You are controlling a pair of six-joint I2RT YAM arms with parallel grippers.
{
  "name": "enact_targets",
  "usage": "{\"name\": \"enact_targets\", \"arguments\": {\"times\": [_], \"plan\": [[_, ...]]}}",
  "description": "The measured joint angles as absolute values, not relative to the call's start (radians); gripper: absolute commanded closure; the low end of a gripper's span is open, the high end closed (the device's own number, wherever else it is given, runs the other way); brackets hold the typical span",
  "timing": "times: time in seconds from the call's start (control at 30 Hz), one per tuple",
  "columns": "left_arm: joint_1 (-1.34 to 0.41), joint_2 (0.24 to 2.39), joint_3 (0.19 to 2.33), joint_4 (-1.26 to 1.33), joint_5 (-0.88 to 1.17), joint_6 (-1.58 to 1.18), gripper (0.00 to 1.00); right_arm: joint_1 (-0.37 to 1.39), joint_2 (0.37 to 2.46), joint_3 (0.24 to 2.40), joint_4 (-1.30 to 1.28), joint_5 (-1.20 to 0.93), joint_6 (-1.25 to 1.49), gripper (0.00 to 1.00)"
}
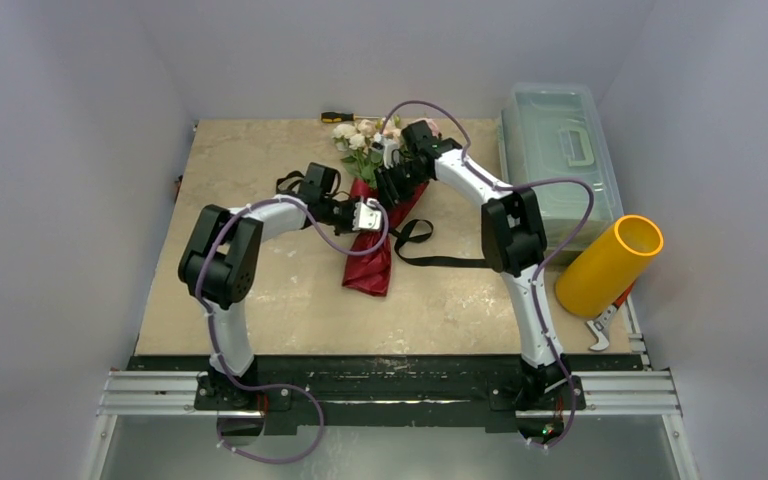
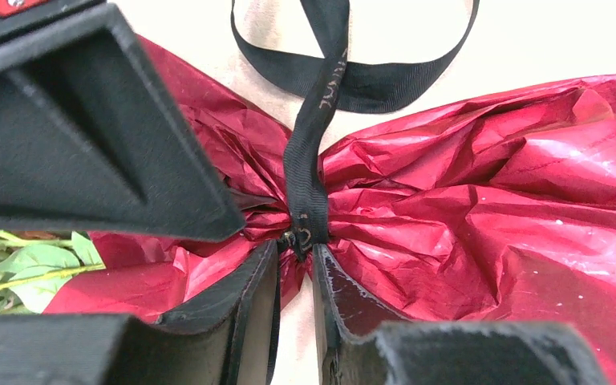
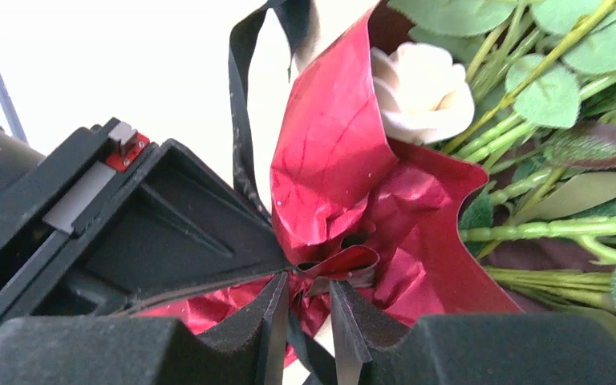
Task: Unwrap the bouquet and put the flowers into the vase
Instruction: Untie the ribbon from the wrapping paper.
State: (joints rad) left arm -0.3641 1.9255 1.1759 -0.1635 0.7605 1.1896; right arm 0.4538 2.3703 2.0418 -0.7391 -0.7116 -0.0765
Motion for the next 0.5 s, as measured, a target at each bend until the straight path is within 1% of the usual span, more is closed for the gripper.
{"name": "enact_targets", "arguments": {"times": [0.17, 0.33, 0.37, 0.5], "plan": [[-0.384, 1.973, 1.257, -0.221, 0.741, 1.191, 0.80, 0.453, 2.412, 2.083, -0.717, -0.658, -0.066, 0.72], [-0.411, 1.985, 1.287, -0.258, 0.675, 1.199, 0.79, 0.452, 2.453, 2.104, -0.718, -0.623, -0.062, 0.73], [-0.418, 1.987, 1.291, -0.262, 0.660, 1.200, 0.81, 0.452, 2.453, 2.104, -0.718, -0.615, -0.062, 0.73], [-0.443, 1.990, 1.301, -0.269, 0.607, 1.201, 0.97, 0.453, 2.453, 2.109, -0.725, -0.585, -0.061, 0.77]]}}
